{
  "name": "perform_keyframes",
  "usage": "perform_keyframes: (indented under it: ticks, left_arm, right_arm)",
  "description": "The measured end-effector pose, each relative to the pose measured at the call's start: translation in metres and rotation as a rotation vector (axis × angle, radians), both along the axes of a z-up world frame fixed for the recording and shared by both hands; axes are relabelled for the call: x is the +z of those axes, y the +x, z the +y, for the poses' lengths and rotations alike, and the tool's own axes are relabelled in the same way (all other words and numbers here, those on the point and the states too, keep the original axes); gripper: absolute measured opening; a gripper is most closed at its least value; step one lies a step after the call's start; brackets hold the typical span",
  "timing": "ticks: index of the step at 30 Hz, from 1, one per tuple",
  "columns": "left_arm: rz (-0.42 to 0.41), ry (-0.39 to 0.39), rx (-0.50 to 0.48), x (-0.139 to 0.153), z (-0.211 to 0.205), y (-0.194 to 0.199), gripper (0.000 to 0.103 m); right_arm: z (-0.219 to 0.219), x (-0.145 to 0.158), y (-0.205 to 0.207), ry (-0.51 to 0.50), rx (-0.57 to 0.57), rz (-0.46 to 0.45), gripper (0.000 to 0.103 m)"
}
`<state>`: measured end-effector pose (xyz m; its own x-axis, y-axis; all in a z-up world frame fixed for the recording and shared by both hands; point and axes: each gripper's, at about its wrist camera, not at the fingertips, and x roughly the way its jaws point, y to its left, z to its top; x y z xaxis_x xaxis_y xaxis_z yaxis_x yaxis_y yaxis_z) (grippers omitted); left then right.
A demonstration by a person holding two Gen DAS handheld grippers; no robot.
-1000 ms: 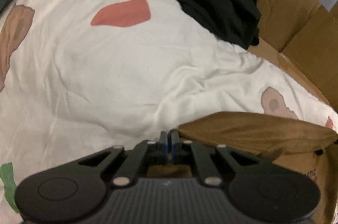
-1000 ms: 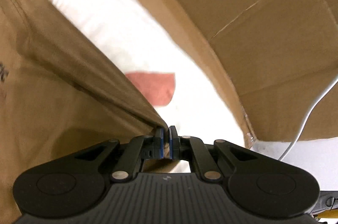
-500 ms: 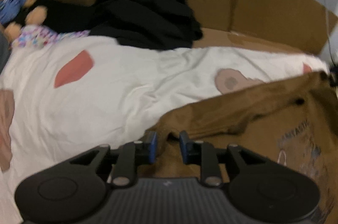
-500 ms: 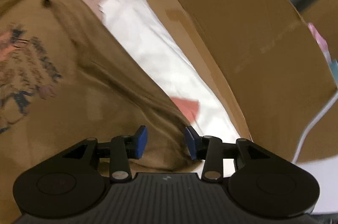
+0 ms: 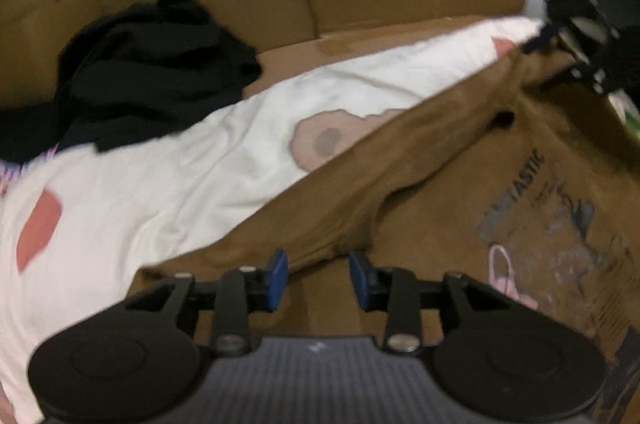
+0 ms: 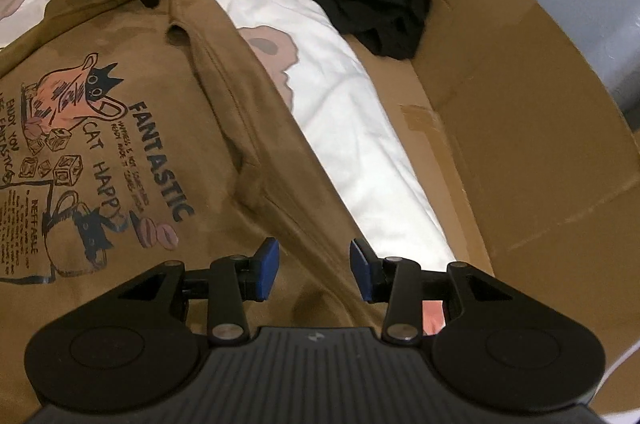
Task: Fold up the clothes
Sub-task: 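Open the right gripper and release the T-shirt flat on the duvet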
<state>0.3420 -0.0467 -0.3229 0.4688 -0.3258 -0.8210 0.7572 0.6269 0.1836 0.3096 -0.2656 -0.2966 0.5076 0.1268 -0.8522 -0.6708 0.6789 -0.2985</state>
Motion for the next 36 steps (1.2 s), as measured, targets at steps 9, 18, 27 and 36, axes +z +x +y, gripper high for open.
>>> perform_keyframes:
  ticks: [9, 18, 27, 36]
  left_arm:
    - [-0.094, 0.093, -0.057, -0.027, -0.02, -0.003, 0.056]
    - [-0.016, -0.062, 0.059, -0.025, -0.014, 0.023, 0.02]
    - [-0.012, -0.211, 0.192, -0.01, -0.018, 0.076, 0.015]
    - [-0.066, -0.279, 0.419, -0.003, -0.008, 0.097, 0.084]
  right_arm:
    - [0.012, -0.019, 0.005, -0.007, 0.028, 0.007, 0.044]
    - [0.009, -0.025, 0.021, 0.05, -0.02, 0.033, 0.009]
    - [-0.012, -0.001, 0.053, 0.123, -0.192, -0.109, 0.005]
    - [-0.016, -0.001, 0.076, 0.144, -0.375, -0.162, 0.043]
